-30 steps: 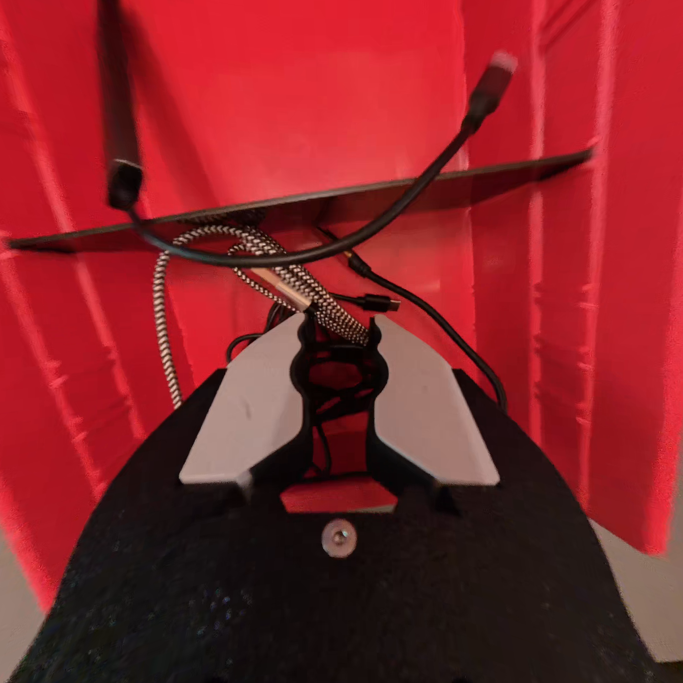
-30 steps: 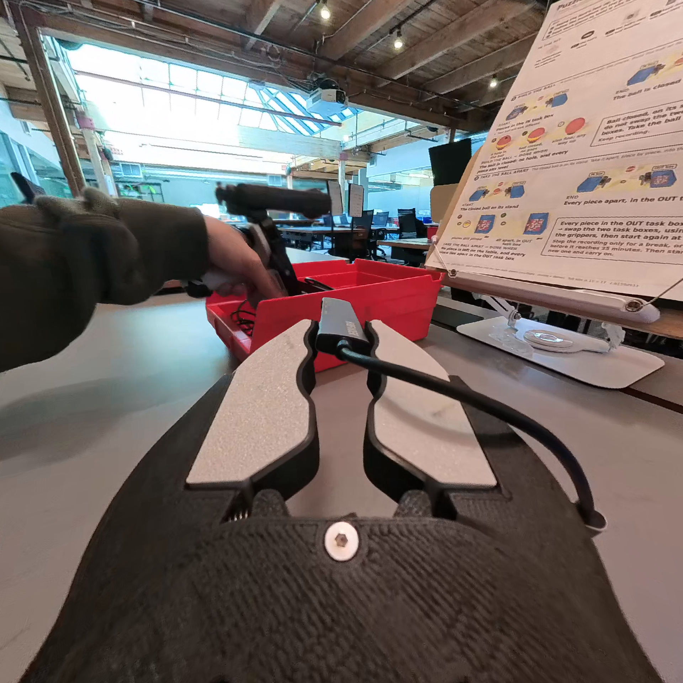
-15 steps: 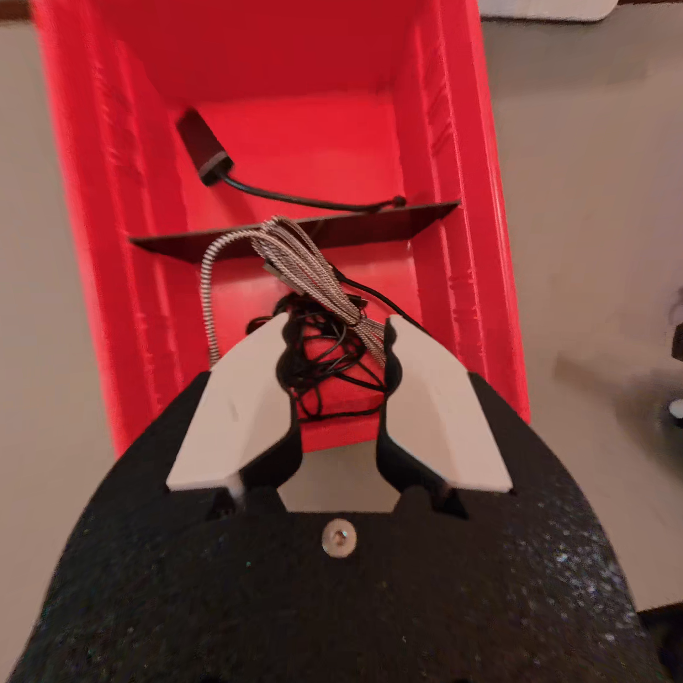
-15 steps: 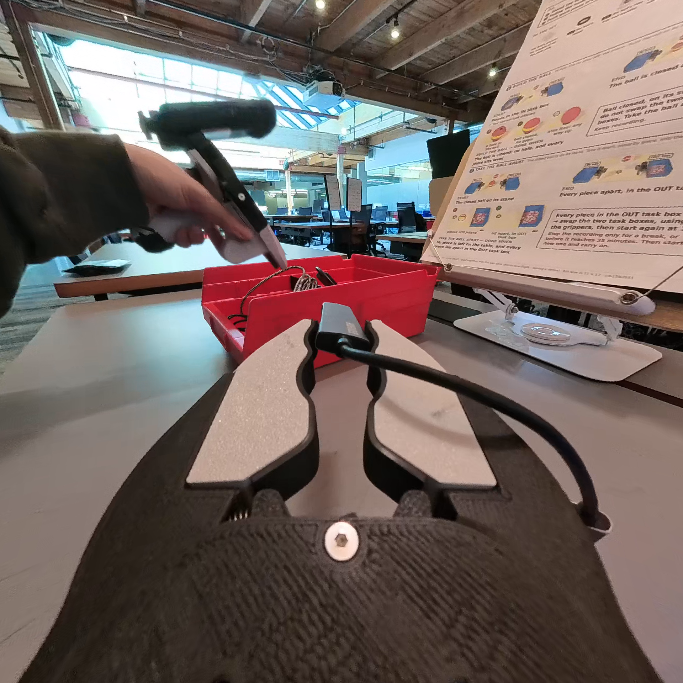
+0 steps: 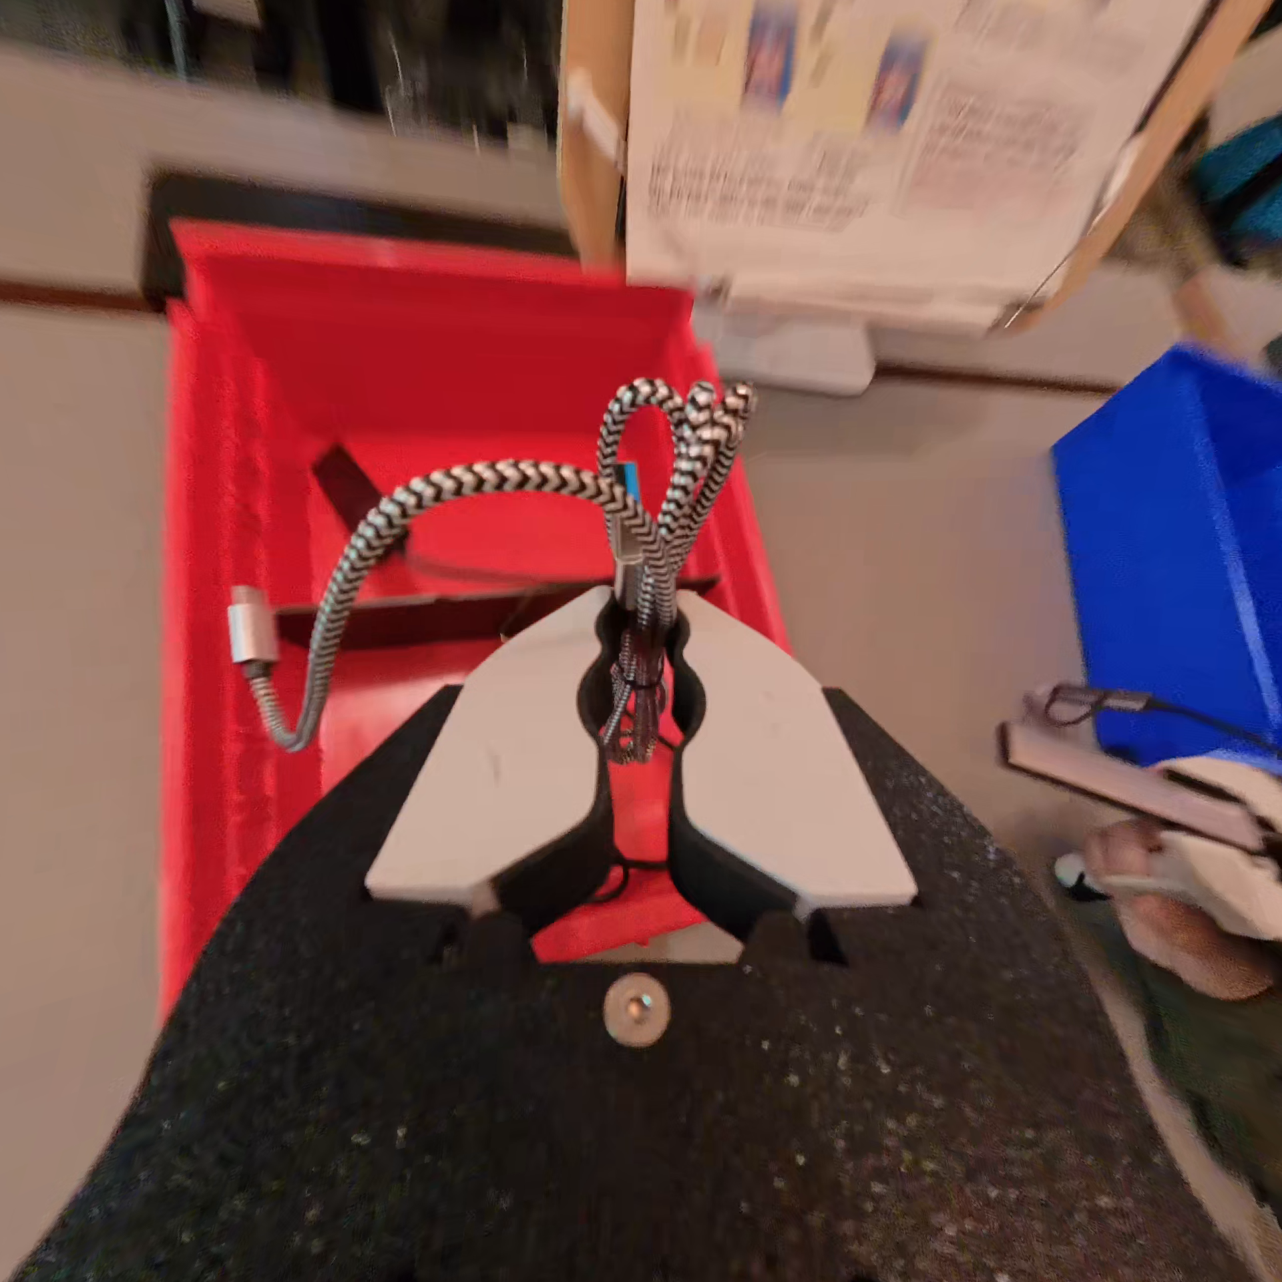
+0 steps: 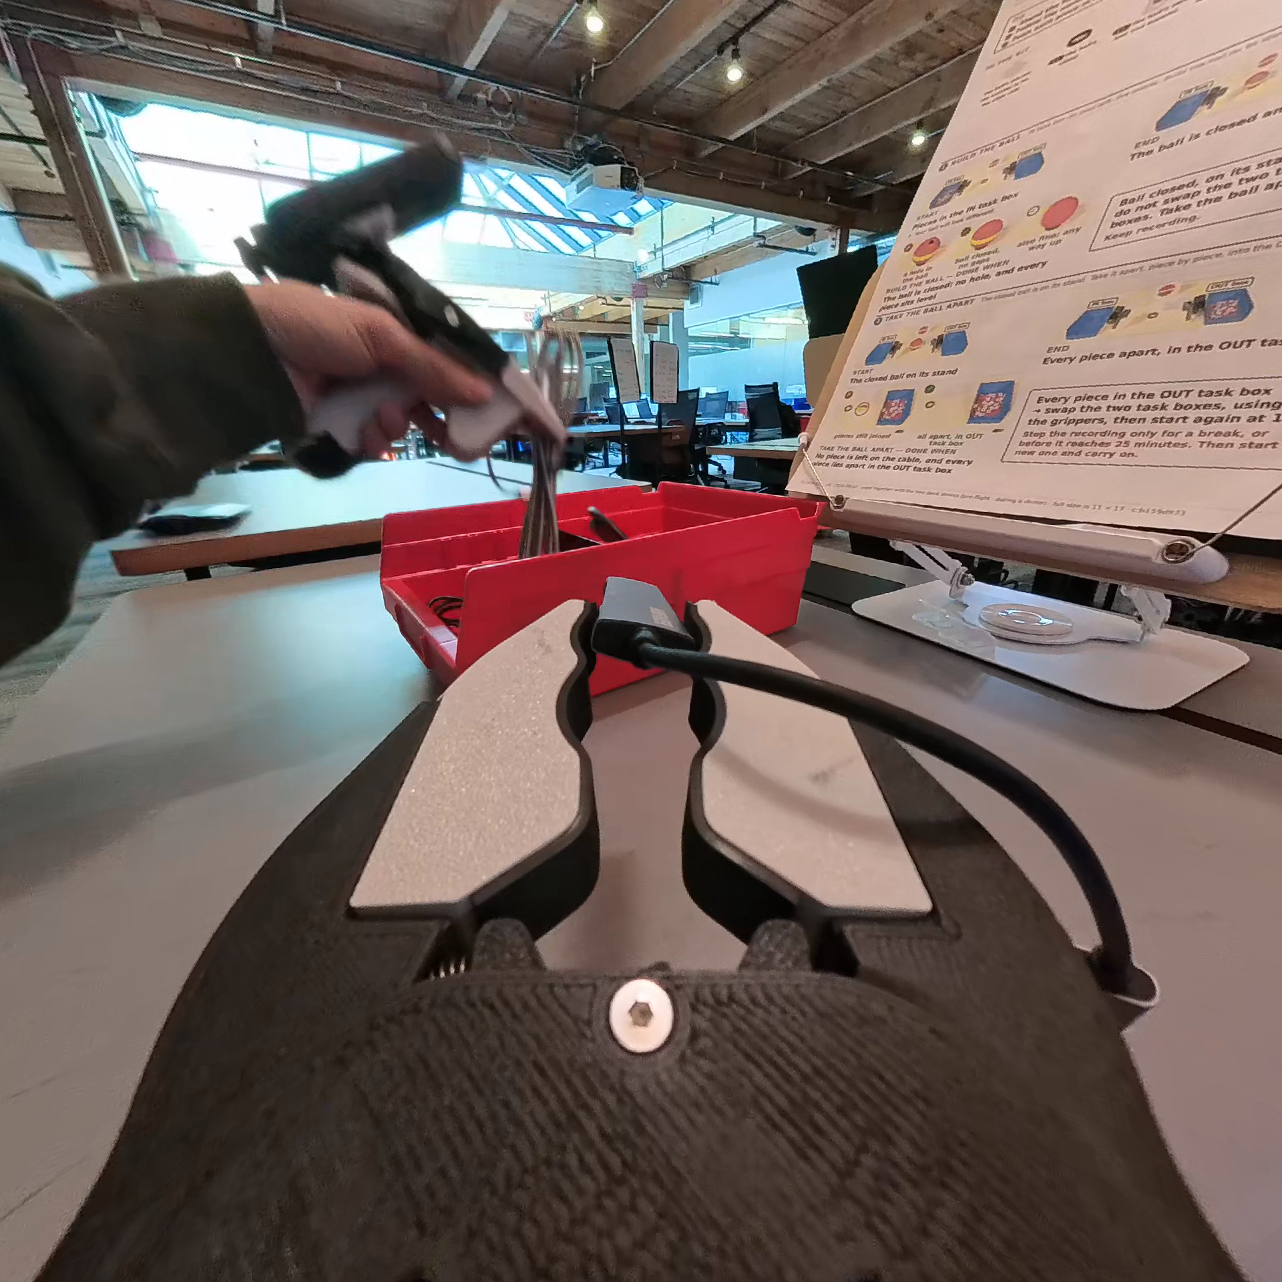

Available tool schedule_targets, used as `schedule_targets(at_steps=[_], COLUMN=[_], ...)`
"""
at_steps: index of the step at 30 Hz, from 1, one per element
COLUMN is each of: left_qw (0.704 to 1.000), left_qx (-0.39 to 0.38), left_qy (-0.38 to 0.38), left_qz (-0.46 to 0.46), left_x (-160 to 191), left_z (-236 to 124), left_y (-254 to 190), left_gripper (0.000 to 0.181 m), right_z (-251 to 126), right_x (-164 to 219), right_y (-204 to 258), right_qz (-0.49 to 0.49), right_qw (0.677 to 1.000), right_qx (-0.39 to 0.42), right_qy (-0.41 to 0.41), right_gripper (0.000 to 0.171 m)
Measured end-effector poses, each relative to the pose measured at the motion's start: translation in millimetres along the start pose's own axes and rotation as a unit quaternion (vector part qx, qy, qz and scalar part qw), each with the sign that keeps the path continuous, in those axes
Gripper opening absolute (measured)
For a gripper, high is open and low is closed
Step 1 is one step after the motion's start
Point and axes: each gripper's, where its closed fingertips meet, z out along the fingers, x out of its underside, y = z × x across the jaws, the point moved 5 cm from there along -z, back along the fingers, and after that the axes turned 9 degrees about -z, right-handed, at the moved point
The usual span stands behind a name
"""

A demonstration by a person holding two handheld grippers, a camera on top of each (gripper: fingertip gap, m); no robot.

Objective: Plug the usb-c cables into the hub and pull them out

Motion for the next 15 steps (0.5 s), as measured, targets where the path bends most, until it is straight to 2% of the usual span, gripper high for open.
schedule_targets(at_steps=[2, 4, 6, 7, 9, 11, 15], left_qw=[0.998, 0.986, 0.961, 0.944, 0.901, 0.851, 0.714], left_qx=[-0.003, 0.000, 0.030, 0.055, 0.120, 0.167, 0.187], left_qy=[-0.061, -0.131, -0.174, -0.168, -0.080, 0.018, 0.226], left_qz=[0.029, 0.099, 0.211, 0.280, 0.408, 0.498, 0.635], left_x=[-24.2, -46.6, -55.4, -51.5, -23.3, 18.5, 120.3], left_z=[-35.2, -70.5, -101.4, -111.7, -119.1, -112.7, -83.3], left_y=[-13.1, -33.6, -65.5, -83.5, -114.2, -128.4, -109.4], left_gripper=[0.011, 0.010, 0.011, 0.011, 0.011, 0.011, 0.011], right_z=[0.2, 0.4, -0.1, -0.7, -3.6, -7.8, -15.6], right_x=[0.0, 0.2, 0.1, 0.0, -0.6, -1.4, -1.6], right_y=[0.3, 0.3, -1.0, -2.6, -8.5, -16.9, -29.5], right_qz=[0.000, -0.001, -0.001, 0.000, 0.000, 0.004, 0.032], right_qw=[1.000, 1.000, 1.000, 1.000, 1.000, 0.999, 0.996], right_qx=[-0.001, 0.000, 0.004, 0.009, 0.029, 0.052, 0.084], right_qy=[0.001, 0.001, 0.000, -0.001, -0.006, -0.009, -0.021], right_gripper=[0.024, 0.024, 0.024, 0.024, 0.024, 0.024, 0.024])
